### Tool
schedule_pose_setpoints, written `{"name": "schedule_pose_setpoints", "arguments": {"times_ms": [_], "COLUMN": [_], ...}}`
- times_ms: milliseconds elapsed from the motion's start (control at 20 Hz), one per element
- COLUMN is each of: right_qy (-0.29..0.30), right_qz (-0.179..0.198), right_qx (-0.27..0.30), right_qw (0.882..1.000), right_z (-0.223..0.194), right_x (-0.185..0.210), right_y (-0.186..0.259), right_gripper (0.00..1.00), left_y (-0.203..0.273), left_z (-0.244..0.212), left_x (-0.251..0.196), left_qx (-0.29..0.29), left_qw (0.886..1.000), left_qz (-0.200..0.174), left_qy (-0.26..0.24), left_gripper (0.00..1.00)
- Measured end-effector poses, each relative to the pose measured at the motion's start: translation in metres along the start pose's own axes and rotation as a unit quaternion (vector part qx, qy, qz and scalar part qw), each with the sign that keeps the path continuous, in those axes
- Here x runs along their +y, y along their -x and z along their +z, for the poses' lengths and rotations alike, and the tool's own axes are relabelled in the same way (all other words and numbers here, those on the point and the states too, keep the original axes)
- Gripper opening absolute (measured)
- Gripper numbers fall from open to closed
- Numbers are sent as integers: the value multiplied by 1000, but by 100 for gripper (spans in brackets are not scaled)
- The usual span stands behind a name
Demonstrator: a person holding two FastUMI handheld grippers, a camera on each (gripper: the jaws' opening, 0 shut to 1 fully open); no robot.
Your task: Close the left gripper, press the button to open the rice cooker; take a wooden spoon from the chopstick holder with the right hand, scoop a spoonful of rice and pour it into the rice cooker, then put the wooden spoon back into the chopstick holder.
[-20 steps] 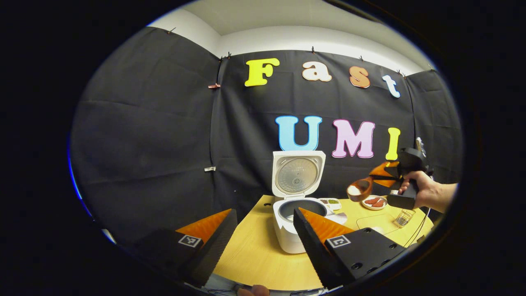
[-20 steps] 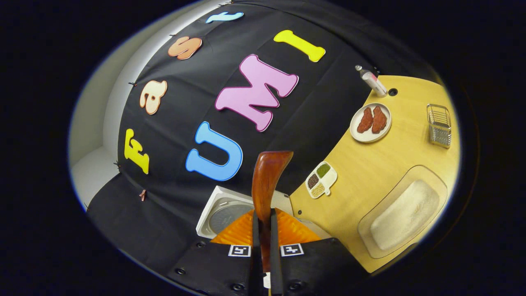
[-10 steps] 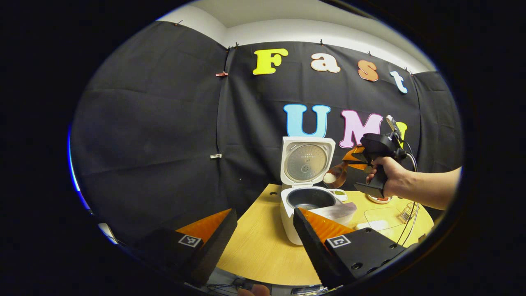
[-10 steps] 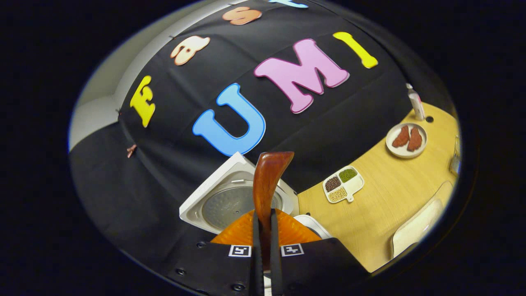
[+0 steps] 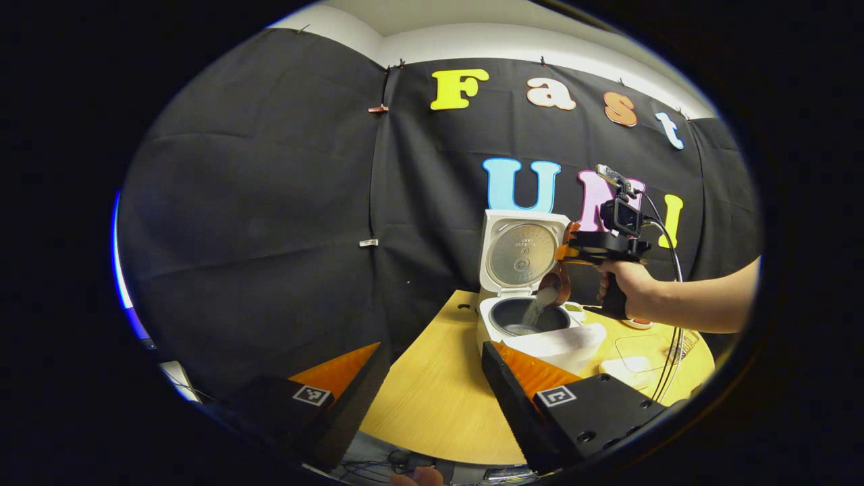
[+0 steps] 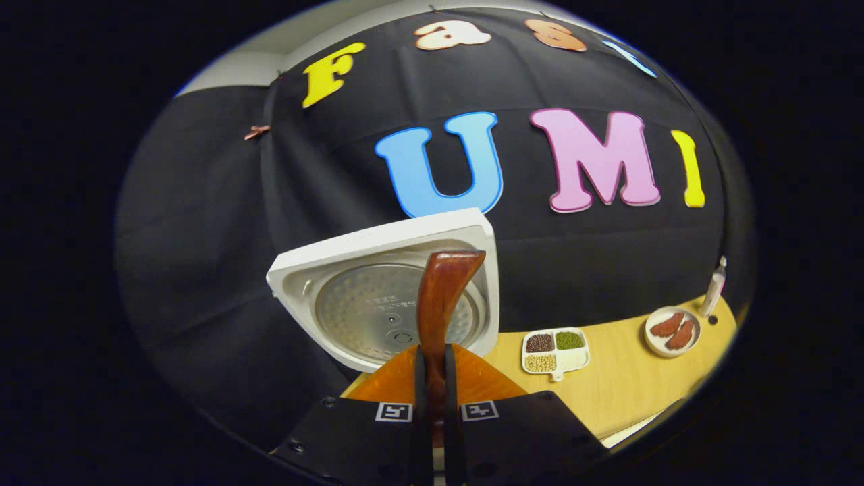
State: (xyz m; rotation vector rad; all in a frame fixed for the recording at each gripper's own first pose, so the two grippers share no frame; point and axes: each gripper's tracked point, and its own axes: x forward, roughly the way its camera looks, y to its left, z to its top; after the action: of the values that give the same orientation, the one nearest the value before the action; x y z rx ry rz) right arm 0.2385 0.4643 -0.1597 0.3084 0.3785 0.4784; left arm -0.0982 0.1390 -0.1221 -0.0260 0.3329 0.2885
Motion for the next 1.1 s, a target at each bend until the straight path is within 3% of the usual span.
{"name": "schedule_pose_setpoints", "arguments": {"times_ms": [300, 600, 900, 1000, 1100], "right_qy": [146, 308, 398, 396, 332], "right_qz": [53, 104, 127, 134, 137], "right_qx": [-29, -74, -104, -97, -71], "right_qw": [987, 943, 902, 903, 930], "right_z": [14, 25, 19, 16, 12], "right_x": [35, 73, 94, 95, 83], "right_y": [13, 27, 48, 50, 45], "right_gripper": [11, 11, 11, 11, 11], "left_y": [2, 10, 34, 36, 39], "left_z": [-3, -12, -11, -11, -10], "left_x": [3, -2, -2, -4, -4], "left_qx": [-2, -5, -12, -11, -14], "left_qw": [1000, 1000, 1000, 1000, 1000], "left_qz": [1, -5, -7, -8, -5], "left_qy": [-5, 3, 1, 1, 0], "left_gripper": [95, 96, 95, 95, 95]}}
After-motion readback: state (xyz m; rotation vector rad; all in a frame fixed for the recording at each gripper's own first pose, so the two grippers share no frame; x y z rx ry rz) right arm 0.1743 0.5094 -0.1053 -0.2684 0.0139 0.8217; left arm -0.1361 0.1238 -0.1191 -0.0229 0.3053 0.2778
